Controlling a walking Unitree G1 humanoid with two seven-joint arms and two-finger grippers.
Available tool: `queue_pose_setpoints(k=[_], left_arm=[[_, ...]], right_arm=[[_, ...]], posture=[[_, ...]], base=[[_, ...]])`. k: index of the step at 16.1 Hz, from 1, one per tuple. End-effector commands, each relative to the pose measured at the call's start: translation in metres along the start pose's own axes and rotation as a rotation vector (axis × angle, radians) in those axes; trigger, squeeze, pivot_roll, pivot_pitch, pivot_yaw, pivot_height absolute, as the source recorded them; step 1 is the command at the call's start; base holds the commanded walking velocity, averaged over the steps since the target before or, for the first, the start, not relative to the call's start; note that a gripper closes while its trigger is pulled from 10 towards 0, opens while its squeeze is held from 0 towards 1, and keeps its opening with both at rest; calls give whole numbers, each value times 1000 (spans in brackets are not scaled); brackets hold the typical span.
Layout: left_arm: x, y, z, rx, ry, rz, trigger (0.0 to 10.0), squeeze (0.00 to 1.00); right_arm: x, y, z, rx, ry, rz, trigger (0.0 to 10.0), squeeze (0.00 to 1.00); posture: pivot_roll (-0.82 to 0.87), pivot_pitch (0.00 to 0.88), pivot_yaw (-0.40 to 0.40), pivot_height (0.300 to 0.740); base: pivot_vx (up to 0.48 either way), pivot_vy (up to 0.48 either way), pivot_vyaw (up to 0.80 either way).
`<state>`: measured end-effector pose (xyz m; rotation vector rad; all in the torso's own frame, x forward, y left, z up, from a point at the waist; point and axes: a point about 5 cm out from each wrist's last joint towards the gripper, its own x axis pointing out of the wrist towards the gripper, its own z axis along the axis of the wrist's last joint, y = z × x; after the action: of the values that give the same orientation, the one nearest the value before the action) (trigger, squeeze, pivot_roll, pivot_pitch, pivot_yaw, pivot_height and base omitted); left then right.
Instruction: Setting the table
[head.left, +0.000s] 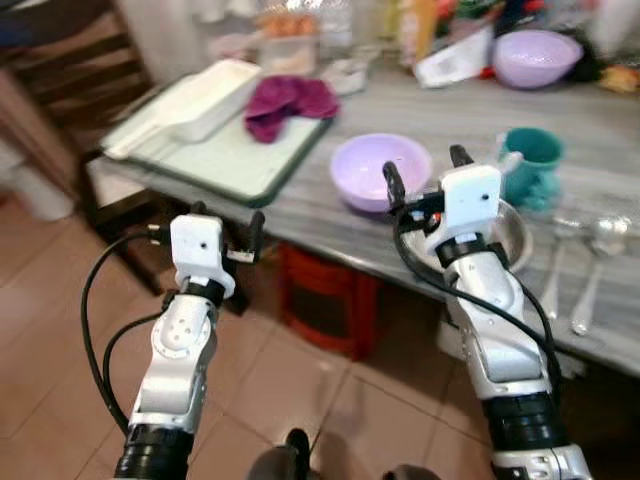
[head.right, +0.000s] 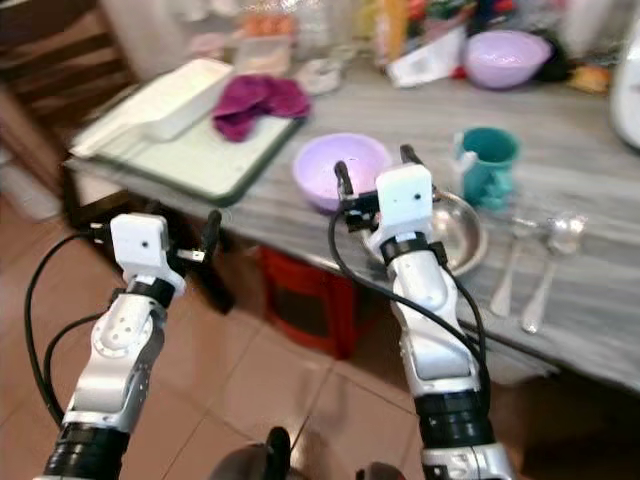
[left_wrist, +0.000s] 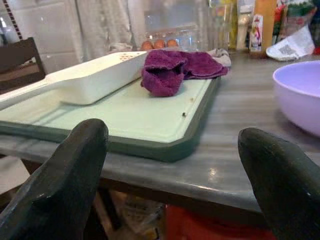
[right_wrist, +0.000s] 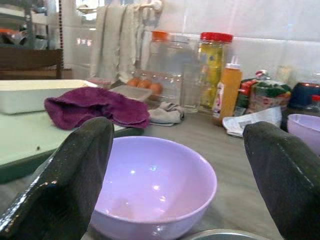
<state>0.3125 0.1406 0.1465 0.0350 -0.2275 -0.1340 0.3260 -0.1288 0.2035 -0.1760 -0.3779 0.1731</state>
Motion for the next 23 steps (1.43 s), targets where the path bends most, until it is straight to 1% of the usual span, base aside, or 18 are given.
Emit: queue_pose_setpoints(k=[1,3,4,5,6,12,13,16,17,19,20,21,22,23], left_arm=[[2,4,1,18,-9,19,10000,0],[4,3,2,19,-24,30,10000,0],[4,5,2,33,-26,58,10000,0],[5,10,1,68,-20,111,10000,0],[5,15,-2,86,-10,152,10000,0],[5,19,-6,120,-4,187,10000,0],[4,25,-9,145,9,238,10000,0],[3,28,-13,155,28,265,10000,0],[2,30,-15,163,35,275,10000,0],[-1,34,-26,186,78,288,10000,0],[-3,35,-31,194,93,288,10000,0],[-8,37,-44,215,146,275,10000,0],[-10,38,-49,224,169,264,10000,0],[-14,40,-60,245,217,253,10000,0]], right_arm=[[3,7,11,-2,-46,16,10000,0],[5,10,16,-19,-68,35,10000,0],[6,10,17,-21,-72,42,10000,0],[6,11,17,-19,-73,49,10000,0],[7,11,17,-17,-74,57,10000,0],[4,19,12,-1,-56,85,10000,0],[5,20,12,11,-56,93,10000,0],[5,20,11,19,-52,97,10000,0],[5,19,8,33,-38,97,10000,0],[3,15,-9,76,25,91,10000,0],[3,14,-13,83,42,89,10000,0],[2,12,-23,86,73,93,10000,0],[1,12,-27,83,88,101,10000,0],[-1,13,-32,80,107,115,10000,0]], posture=[[-139,95,72,740],[-141,94,73,740],[-141,94,73,740],[-141,94,73,740],[-143,101,72,740],[-144,103,73,740],[-144,103,75,740],[-144,103,75,740],[-144,103,75,740],[-140,106,70,740],[-140,106,70,740],[-140,106,69,740],[-142,101,68,740],[-142,101,68,740]], base=[[0,0,800],[0,0,800],[0,0,800],[0,0,800],[0,0,800],[0,0,800],[0,0,800],[0,0,800],[0,0,794],[0,0,794],[0,0,794],[0,0,794],[0,0,794],[0,0,794]])
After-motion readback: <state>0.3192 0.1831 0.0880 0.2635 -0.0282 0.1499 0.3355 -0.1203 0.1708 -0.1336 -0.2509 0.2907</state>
